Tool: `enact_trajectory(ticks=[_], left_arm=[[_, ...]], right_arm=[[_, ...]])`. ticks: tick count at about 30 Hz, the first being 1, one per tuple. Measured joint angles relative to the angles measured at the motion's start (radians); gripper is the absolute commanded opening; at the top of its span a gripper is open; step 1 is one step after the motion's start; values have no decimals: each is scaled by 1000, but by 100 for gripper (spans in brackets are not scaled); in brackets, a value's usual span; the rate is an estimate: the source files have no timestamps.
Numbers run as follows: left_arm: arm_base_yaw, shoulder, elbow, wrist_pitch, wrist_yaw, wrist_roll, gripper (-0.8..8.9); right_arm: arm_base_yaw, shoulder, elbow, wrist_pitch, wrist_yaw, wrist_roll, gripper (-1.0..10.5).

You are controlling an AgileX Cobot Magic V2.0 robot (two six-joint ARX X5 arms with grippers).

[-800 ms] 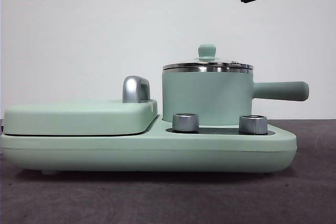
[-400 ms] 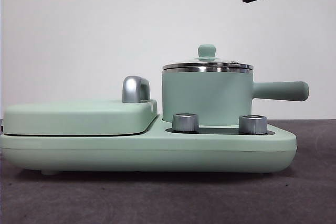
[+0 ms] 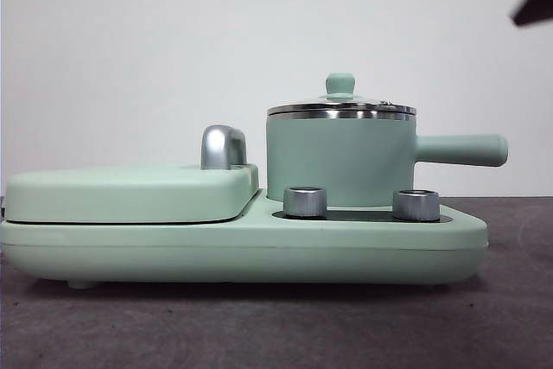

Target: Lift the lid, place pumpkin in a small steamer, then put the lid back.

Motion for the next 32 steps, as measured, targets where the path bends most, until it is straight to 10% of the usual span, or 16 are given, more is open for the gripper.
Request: enact_trajectory(ticks=[19, 32], left_arm=[[0, 0, 0, 0, 0, 0, 7], [0, 0, 0, 0, 0, 0, 7]], right_arm=[[-212, -518, -431, 53, 108, -7, 20], [-254, -539, -449, 56, 105, 1, 20]])
